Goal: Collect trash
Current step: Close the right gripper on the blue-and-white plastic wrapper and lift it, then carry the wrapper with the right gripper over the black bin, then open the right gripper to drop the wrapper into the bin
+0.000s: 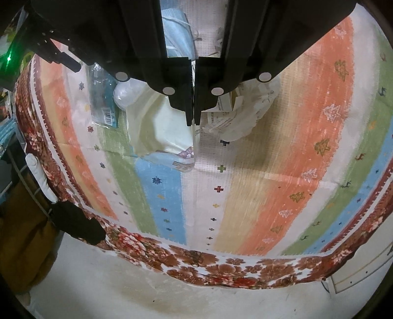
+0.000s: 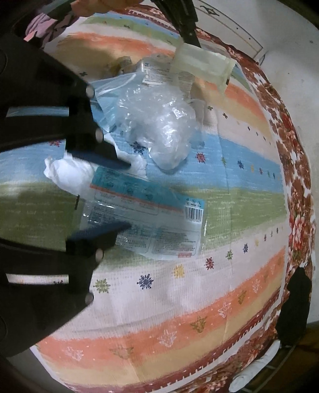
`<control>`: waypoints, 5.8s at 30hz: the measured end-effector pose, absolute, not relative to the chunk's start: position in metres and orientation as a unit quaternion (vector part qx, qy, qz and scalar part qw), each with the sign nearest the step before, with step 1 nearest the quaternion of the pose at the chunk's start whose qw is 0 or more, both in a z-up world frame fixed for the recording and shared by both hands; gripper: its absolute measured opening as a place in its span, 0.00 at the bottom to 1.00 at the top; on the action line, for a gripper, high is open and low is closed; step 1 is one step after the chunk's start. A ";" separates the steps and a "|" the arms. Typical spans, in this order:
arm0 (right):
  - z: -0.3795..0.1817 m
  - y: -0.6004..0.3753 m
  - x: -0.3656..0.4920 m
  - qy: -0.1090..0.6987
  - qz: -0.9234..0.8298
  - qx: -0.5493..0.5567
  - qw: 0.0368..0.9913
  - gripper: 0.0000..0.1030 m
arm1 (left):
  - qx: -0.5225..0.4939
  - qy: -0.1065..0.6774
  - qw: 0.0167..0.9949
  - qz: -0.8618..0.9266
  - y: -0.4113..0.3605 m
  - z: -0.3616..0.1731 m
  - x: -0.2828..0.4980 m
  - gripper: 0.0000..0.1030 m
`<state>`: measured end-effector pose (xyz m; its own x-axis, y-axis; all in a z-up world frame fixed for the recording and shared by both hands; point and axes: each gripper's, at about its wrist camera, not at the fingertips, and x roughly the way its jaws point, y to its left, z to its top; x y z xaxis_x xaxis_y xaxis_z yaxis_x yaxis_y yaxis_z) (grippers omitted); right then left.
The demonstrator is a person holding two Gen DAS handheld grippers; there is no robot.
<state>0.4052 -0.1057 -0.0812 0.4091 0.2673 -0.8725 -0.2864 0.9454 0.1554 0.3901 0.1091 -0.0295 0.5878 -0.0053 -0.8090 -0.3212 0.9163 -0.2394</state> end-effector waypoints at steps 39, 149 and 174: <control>-0.107 -0.150 0.433 0.551 0.105 0.032 0.828 0.01 | -0.188 0.451 0.869 0.079 0.105 -0.028 0.392 0.00; -0.098 -0.152 0.044 0.591 0.257 -0.009 0.765 0.43 | -0.271 0.520 0.810 -0.021 0.006 -0.066 0.047 0.55; -0.037 -0.149 0.093 0.488 0.269 -0.015 0.830 0.73 | -0.195 0.445 0.868 0.099 0.040 -0.018 0.080 0.94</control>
